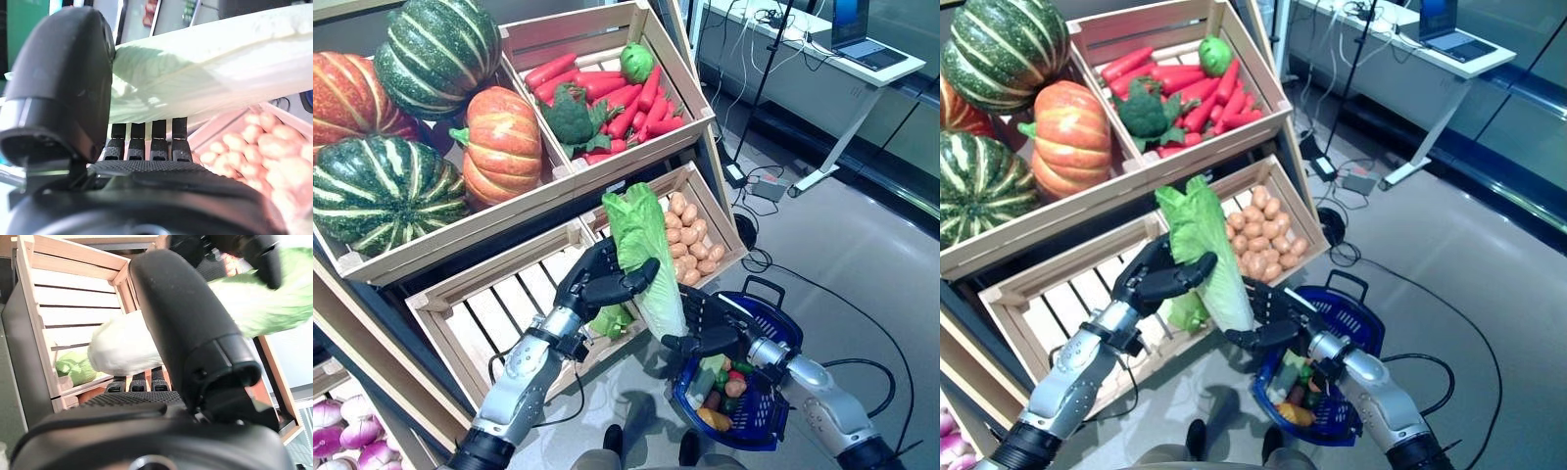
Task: Put vegetables into the basket
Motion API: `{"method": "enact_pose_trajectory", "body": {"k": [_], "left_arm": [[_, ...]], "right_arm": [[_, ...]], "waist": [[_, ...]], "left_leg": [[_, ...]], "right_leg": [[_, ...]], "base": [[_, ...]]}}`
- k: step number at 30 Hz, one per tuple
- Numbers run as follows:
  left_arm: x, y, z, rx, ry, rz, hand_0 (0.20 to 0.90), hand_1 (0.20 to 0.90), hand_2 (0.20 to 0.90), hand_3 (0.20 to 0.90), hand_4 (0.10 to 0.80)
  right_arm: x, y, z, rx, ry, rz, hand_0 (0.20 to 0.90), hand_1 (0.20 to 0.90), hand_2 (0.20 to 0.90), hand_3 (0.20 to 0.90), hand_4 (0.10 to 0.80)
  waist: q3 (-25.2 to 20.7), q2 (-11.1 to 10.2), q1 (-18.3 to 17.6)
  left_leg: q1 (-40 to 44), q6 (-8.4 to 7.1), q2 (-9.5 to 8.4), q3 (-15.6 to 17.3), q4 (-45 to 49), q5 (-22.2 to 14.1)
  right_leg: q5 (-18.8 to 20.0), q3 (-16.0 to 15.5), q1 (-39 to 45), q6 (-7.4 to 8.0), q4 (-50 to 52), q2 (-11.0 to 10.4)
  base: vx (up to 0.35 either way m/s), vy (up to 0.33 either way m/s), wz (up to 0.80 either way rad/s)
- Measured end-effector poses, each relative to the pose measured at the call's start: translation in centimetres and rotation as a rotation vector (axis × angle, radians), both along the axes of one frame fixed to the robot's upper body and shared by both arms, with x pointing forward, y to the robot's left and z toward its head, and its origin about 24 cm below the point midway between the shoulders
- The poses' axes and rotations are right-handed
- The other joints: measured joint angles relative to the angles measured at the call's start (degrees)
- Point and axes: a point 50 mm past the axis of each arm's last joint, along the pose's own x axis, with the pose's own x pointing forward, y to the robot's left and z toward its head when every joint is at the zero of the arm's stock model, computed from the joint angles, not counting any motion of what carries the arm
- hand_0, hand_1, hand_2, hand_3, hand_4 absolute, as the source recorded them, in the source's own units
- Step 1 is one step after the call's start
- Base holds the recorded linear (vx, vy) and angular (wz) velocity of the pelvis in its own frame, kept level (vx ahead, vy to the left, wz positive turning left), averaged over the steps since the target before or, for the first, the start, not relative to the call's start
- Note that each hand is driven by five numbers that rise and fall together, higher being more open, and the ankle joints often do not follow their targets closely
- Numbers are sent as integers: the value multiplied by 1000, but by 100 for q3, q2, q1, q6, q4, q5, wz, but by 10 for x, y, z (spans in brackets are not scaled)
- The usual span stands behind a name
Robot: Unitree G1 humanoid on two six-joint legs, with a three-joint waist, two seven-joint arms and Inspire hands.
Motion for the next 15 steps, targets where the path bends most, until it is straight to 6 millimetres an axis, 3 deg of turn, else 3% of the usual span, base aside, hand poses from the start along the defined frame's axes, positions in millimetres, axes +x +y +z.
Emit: {"method": "enact_pose_trajectory", "body": {"k": [15], "left_arm": [[-2,-7,2,16,-8,-23,300,300,300,300,400]], "right_arm": [[-1,9,-11,-39,76,-133,900,900,900,900,800]], "waist": [[-203,111,-47]], "left_leg": [[16,23,6,74,-1,-18]], "right_leg": [[1,70,-12,1,-2,3]], "base": [[-4,1,-1]]}}
